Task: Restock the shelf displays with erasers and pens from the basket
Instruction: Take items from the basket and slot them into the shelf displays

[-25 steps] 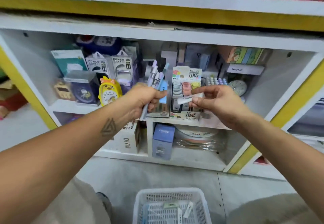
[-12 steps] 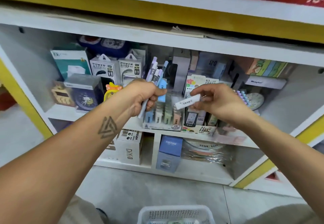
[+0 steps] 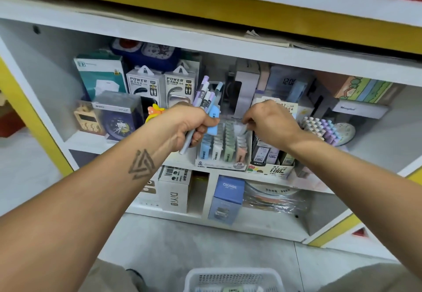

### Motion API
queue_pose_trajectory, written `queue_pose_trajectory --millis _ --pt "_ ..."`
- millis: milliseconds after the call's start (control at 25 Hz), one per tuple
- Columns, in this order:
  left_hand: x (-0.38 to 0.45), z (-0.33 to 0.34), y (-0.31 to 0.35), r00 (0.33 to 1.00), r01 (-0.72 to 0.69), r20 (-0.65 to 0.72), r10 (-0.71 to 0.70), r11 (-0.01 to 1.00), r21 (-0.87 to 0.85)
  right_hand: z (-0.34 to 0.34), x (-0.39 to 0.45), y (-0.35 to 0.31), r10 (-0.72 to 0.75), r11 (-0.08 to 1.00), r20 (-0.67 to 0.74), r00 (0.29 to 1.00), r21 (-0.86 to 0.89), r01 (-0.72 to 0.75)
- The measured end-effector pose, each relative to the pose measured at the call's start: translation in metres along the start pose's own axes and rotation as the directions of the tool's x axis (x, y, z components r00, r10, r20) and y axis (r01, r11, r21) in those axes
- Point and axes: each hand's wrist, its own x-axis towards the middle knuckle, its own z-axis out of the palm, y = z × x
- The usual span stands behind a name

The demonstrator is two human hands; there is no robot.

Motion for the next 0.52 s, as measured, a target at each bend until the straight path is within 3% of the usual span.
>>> queue_pose_trajectory --millis 520 --pt "0.000 0.001 -0.004 1.000 0.004 0.010 -0.005 1.000 0.029 0.022 0.029 -0.009 -0.034 0.991 0.204 0.978 -0.117 0.059"
